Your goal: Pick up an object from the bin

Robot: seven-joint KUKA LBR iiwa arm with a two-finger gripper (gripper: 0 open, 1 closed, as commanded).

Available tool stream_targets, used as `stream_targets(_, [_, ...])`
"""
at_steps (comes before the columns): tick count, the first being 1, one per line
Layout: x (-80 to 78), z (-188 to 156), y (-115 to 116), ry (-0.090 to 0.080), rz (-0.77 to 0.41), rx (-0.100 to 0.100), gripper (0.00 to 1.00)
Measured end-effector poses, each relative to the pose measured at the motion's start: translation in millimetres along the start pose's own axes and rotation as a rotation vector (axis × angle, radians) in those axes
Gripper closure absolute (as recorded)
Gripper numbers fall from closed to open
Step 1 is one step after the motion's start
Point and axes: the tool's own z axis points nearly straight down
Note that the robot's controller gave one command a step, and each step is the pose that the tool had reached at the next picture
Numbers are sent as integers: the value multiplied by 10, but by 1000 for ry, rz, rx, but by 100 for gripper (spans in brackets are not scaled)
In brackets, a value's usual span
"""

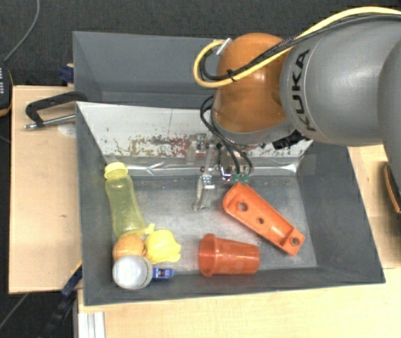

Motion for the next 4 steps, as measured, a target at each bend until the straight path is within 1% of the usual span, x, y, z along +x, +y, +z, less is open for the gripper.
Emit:
stream_targets(1, [156,341,-433,1,-76,-1,0])
stream_targets(2, [76,629,-651,2,-17,3,0])
stream_targets(3, [63,705,-608,1,42,-2,0])
stream_targets(4, [-65,456,-924,-2,-23,4,0])
